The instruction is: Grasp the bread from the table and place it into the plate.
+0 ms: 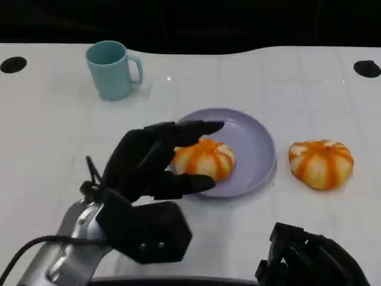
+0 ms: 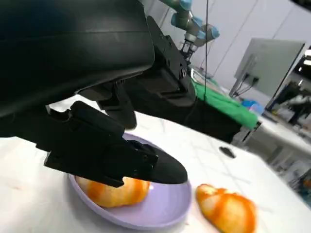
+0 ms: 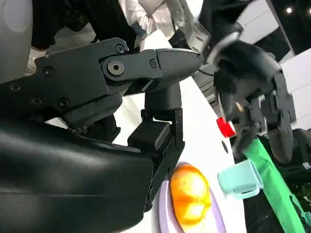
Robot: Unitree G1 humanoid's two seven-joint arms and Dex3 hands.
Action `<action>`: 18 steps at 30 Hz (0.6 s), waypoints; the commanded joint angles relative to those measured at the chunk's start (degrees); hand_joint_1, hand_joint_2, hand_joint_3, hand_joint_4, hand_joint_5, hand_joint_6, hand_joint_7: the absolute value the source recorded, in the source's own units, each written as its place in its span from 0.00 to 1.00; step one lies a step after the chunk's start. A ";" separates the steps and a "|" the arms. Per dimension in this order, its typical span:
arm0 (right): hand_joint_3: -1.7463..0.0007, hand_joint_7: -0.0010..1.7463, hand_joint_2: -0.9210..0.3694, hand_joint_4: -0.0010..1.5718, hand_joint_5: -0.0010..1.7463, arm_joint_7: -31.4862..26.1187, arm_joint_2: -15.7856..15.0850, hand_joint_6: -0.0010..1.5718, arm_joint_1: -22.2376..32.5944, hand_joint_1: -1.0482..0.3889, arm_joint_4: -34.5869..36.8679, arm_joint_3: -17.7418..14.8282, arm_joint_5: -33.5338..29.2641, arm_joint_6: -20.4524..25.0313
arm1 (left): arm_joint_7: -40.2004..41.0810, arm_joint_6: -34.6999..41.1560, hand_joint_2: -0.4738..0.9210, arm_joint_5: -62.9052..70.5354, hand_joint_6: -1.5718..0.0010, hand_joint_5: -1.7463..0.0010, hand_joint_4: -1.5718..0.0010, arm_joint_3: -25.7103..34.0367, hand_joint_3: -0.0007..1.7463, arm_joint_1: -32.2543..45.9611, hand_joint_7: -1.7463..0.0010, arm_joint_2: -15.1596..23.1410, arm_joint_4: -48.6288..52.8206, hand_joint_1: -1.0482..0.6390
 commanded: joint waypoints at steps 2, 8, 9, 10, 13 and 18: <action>0.86 0.79 0.00 0.55 0.92 0.39 -0.78 0.49 0.11 0.24 -0.26 -0.80 1.04 0.51 | -5.63 -6.35 1.00 -13.25 0.71 0.08 0.62 3.01 0.07 6.38 0.36 -0.98 -1.59 0.36; 0.86 0.78 0.00 0.55 0.92 0.30 -0.94 0.48 0.24 0.24 -0.41 -0.65 0.84 0.42 | -12.15 -8.10 1.00 -24.17 0.78 0.00 0.63 4.33 0.07 13.28 0.02 -2.88 -3.10 0.35; 0.86 0.78 0.00 0.55 0.92 0.37 -0.89 0.48 0.26 0.24 -0.35 -0.62 0.89 0.39 | -13.62 -7.13 1.00 -26.69 0.77 0.00 0.62 4.51 0.06 14.60 0.01 -3.34 -3.96 0.35; 0.86 0.78 0.00 0.55 0.92 0.37 -0.86 0.48 0.30 0.24 -0.38 -0.56 0.91 0.42 | -15.11 -6.28 1.00 -29.56 0.76 0.00 0.60 4.76 0.06 15.97 0.01 -3.91 -4.77 0.36; 0.86 0.79 0.00 0.55 0.92 0.12 -0.74 0.49 0.41 0.24 -0.48 -0.39 0.56 0.11 | -18.60 -4.54 1.00 -35.06 0.73 0.00 0.59 5.56 0.05 18.95 0.00 -5.03 -6.55 0.40; 0.87 0.79 0.00 0.55 0.92 -0.30 -0.59 0.49 0.59 0.24 -1.11 -0.35 0.87 0.85 | -23.51 -1.89 1.00 -40.52 0.71 0.00 0.59 6.72 0.04 22.84 0.00 -5.61 -8.31 0.40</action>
